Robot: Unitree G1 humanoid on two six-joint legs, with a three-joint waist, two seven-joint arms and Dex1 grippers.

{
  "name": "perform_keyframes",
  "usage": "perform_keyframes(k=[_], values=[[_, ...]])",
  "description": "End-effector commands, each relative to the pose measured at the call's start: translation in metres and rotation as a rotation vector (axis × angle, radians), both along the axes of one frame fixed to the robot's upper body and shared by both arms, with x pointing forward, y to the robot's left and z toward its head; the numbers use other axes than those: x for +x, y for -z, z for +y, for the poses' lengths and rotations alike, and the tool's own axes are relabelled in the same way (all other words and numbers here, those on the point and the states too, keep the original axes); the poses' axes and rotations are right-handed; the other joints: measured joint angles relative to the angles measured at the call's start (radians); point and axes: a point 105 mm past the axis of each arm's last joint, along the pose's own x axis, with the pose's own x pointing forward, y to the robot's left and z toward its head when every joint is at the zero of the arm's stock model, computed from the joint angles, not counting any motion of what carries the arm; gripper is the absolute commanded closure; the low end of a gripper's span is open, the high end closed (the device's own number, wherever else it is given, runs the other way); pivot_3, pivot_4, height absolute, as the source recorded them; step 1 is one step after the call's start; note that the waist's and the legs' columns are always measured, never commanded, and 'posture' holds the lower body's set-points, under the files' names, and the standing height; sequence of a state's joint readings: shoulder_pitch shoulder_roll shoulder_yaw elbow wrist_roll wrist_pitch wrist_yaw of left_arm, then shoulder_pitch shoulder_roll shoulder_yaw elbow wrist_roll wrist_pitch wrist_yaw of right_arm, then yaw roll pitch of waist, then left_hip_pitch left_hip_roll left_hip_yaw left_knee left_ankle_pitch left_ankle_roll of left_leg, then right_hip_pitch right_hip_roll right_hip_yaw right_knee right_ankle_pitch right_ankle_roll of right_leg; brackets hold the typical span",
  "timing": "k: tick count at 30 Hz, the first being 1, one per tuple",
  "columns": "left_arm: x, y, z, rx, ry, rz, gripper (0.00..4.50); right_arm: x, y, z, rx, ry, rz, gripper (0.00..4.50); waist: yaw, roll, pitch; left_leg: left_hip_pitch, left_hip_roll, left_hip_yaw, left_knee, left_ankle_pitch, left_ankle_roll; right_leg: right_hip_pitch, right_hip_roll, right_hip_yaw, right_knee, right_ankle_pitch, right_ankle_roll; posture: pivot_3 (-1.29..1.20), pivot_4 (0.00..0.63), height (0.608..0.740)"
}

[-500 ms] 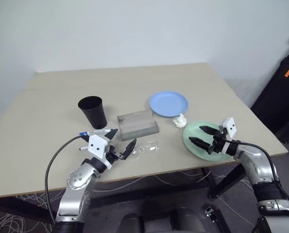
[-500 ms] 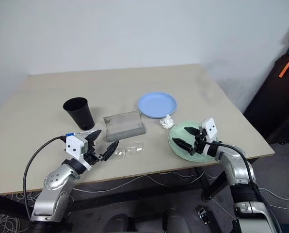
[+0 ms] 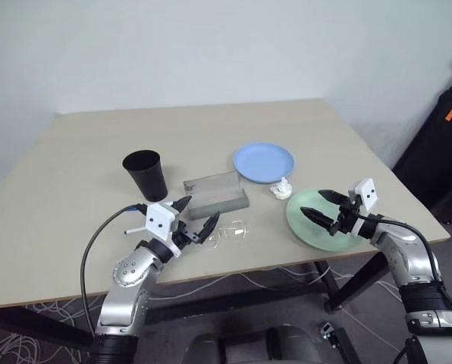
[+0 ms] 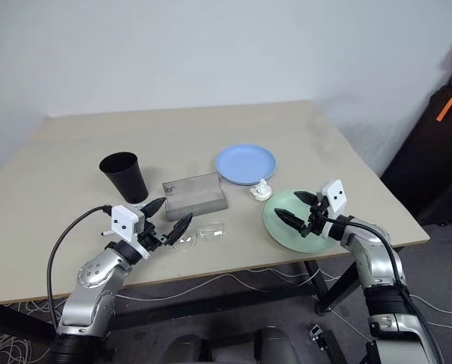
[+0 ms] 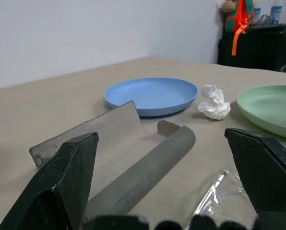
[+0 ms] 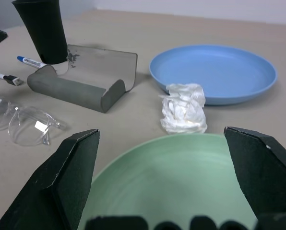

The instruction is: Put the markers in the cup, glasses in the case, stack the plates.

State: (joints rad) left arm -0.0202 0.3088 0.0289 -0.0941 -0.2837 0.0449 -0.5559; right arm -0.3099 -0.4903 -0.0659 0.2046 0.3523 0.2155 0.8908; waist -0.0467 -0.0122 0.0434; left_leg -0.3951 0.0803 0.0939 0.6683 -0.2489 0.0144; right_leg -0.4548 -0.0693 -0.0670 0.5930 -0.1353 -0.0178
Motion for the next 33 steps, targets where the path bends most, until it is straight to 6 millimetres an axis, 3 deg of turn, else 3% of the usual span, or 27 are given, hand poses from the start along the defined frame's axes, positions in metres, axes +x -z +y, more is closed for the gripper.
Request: perform_keyframes(k=[1, 9, 12, 17, 25, 33], values=[[0.004, -0.012, -0.004, 0.0, 0.013, -0.059, 0.01, -0.001, -0.022, -0.002, -0.002, 0.017, -0.071, 0.02, 0.0, 0.0, 0.0, 0.0, 0.0, 0.0, 0.0, 0.0, 0.0, 0.0, 0.0, 0.0, 0.0, 0.0, 0.0, 0.0, 0.0, 0.74], [0.0, -0.004, 0.004, 0.011, 0.009, -0.033, 0.01, -0.014, -0.018, 0.022, 0.009, 0.009, -0.045, 0.02, 0.0, 0.0, 0.0, 0.001, 0.0, 0.0, 0.0, 0.0, 0.0, 0.0, 0.0, 0.0, 0.0, 0.0, 0.0, 0.0, 0.0, 0.74], [-0.003, -0.007, -0.004, 0.002, 0.047, -0.03, 0.01, -0.02, -0.024, 0.03, 0.021, -0.009, -0.051, 0.02, 0.0, 0.0, 0.0, 0.001, 0.0, -0.001, 0.0, 0.0, 0.0, 0.0, 0.0, 0.0, 0.0, 0.0, 0.0, 0.0, 0.0, 0.74], [-0.003, -0.006, -0.001, 0.013, 0.047, -0.026, 0.01, -0.025, -0.022, 0.037, 0.023, -0.006, -0.037, 0.02, 0.0, 0.0, 0.0, 0.0, 0.0, -0.001, 0.0, 0.0, 0.0, 0.0, 0.0, 0.0, 0.0, 0.0, 0.0, 0.0, 0.0, 0.74], [-0.009, -0.007, -0.006, 0.021, 0.074, -0.013, 0.01, -0.043, -0.005, 0.051, -0.031, -0.044, 0.014, 0.02, 0.0, 0.0, 0.0, 0.0, 0.0, -0.001, 0.0, 0.0, 0.0, -0.001, 0.0, 0.0, 0.0, 0.0, 0.0, 0.0, 0.0, 0.74], [-0.012, -0.005, -0.015, 0.016, 0.117, 0.01, 0.01, -0.051, 0.025, 0.048, -0.152, 0.031, 0.063, 0.02, 0.0, 0.0, 0.0, 0.0, 0.0, -0.001, 0.0, 0.0, 0.0, -0.001, -0.001, 0.0, -0.001, 0.0, 0.0, 0.0, 0.0, 0.74]])
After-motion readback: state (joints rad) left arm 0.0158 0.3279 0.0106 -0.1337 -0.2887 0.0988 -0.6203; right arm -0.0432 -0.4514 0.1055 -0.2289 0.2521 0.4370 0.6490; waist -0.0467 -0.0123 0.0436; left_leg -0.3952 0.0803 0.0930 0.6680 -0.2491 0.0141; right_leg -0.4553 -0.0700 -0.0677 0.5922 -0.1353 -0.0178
